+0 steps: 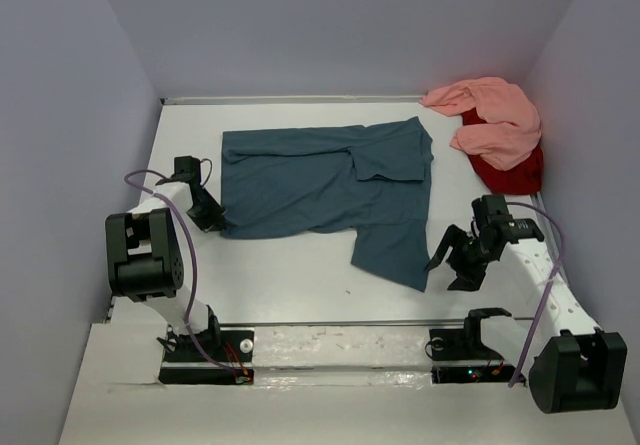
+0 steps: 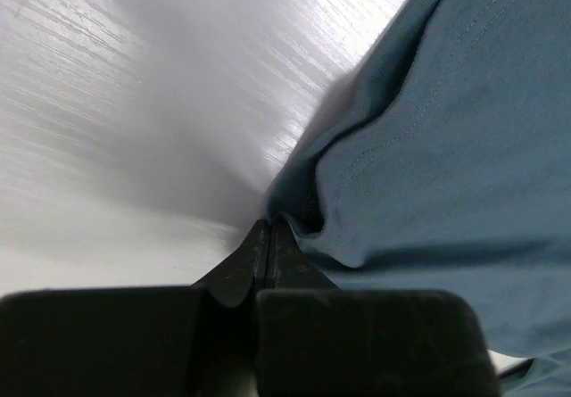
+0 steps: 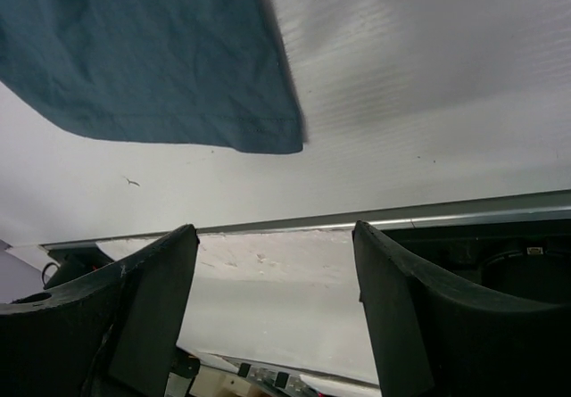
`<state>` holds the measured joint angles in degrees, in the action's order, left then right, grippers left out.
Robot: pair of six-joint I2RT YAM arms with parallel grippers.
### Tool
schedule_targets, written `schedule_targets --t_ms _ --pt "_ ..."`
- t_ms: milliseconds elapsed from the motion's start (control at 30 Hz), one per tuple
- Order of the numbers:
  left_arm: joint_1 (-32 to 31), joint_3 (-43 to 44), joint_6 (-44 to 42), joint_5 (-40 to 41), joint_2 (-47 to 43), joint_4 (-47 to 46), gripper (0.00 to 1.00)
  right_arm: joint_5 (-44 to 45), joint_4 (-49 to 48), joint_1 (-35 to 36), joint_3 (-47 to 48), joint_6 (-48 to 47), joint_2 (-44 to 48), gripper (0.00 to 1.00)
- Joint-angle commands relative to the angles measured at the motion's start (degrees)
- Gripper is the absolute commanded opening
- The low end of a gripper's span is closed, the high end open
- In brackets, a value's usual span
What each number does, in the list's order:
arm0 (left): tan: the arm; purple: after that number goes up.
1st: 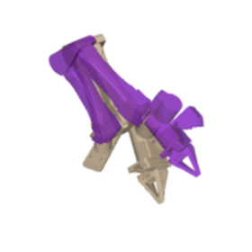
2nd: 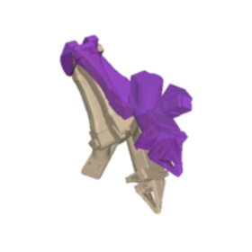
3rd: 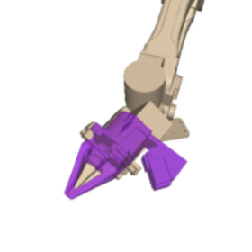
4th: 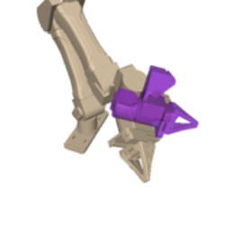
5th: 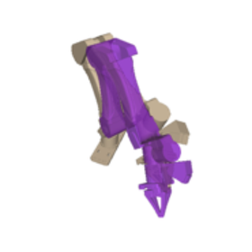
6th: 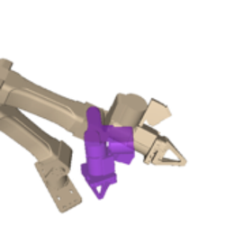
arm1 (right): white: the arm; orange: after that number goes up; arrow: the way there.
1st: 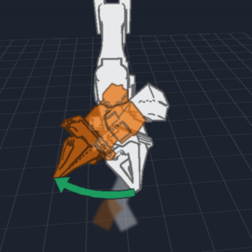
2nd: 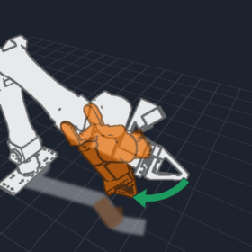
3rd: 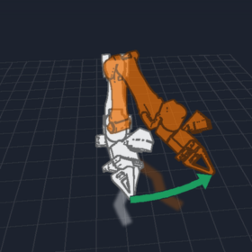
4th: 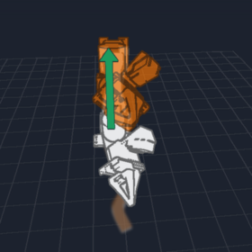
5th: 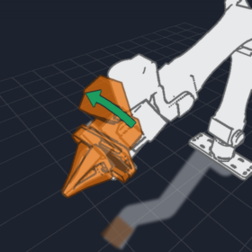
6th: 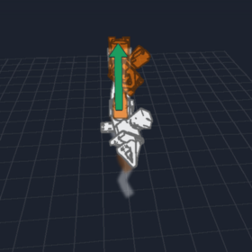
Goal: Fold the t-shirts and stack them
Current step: Grap the side of the flattened tshirt closest away from the robot with both arms
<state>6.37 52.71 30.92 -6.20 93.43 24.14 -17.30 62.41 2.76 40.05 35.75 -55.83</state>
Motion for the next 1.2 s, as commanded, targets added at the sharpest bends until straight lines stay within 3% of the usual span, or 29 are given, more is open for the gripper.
schedule_targets --t_ms 0,267,433,633,867,1167 --pt "-0.4 -0.5 -1.2 0.5 2.0 1.0 0.0 1.7 -6.3 1.1 -0.7 2.7 -2.2 0.75" --pt "-0.4 0.5 -1.2 -1.0 1.0 2.0 0.0 3.3 -14.5 4.9 -2.8 6.3 -7.6 0.74" --pt "-0.4 1.9 -1.5 -1.2 0.4 3.5 0.0 3.7 -19.1 9.9 -5.2 9.6 -11.4 0.64" --pt "-0.4 3.0 -1.5 -1.6 0.4 3.9 0.0 5.1 -18.5 14.3 -7.1 12.5 -12.5 0.65" --pt "-0.4 3.4 -1.6 -1.7 0.3 4.1 0.0 8.4 -17.9 14.3 -6.8 12.6 -11.5 0.64" --pt "-0.4 4.4 -1.7 -1.5 1.0 4.5 0.0 8.9 -20.4 14.3 -8.4 12.6 -14.0 0.53"
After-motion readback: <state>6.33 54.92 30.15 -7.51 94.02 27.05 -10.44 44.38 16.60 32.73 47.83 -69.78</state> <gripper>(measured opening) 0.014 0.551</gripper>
